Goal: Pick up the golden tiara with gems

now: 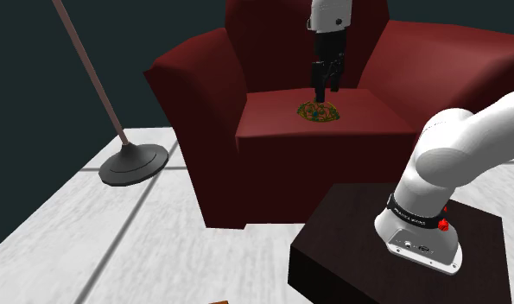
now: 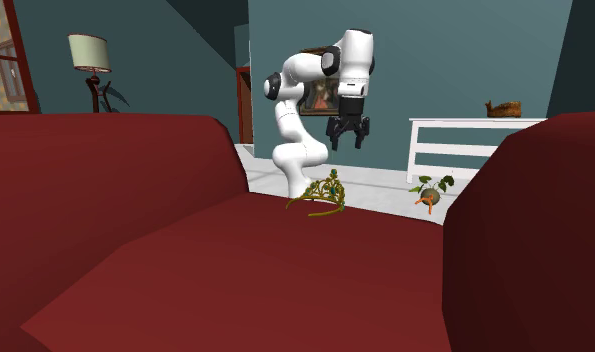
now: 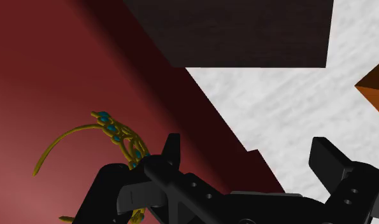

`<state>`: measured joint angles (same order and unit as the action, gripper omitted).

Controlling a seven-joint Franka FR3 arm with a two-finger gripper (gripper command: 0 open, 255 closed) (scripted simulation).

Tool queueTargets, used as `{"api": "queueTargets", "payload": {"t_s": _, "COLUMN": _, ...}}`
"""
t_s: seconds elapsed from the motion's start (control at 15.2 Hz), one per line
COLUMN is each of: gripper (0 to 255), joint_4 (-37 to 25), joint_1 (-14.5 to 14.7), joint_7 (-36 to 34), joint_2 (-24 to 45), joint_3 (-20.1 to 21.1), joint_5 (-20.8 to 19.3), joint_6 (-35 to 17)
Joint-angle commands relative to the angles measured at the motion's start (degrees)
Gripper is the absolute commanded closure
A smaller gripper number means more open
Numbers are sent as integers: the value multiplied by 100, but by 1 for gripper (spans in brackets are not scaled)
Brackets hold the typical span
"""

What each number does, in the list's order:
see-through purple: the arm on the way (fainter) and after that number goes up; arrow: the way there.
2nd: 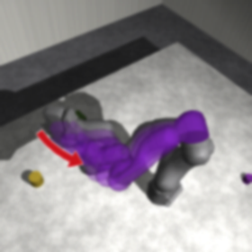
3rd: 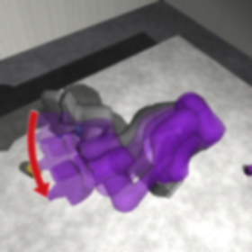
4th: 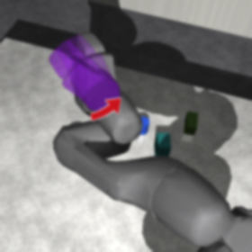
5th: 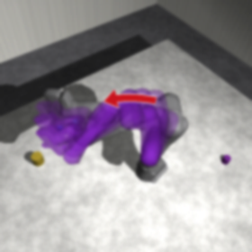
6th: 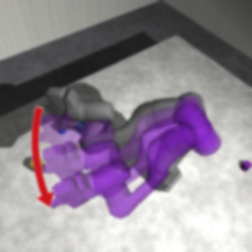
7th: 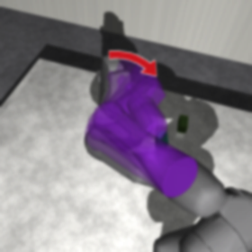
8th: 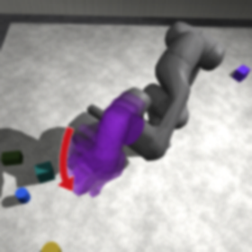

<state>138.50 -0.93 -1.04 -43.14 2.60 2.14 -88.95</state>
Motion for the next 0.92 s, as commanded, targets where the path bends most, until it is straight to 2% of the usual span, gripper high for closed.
{"api": "queueTargets", "payload": {"t_s": 0.0, "gripper": 0, "joint_4": 0, "joint_1": 0, "joint_7": 0, "joint_2": 0, "joint_3": 0, "joint_5": 0, "joint_6": 0}}
{"api": "queueTargets", "payload": {"t_s": 0.66, "gripper": 0, "joint_4": -532, "joint_1": -360, "joint_7": 852, "joint_2": 1582, "joint_3": -584, "joint_5": -774, "joint_6": -1222}}
{"api": "queueTargets", "payload": {"t_s": 0.86, "gripper": 0, "joint_4": -426, "joint_1": -374, "joint_7": 871, "joint_2": 1665, "joint_3": -609, "joint_5": -802, "joint_6": -1420}}
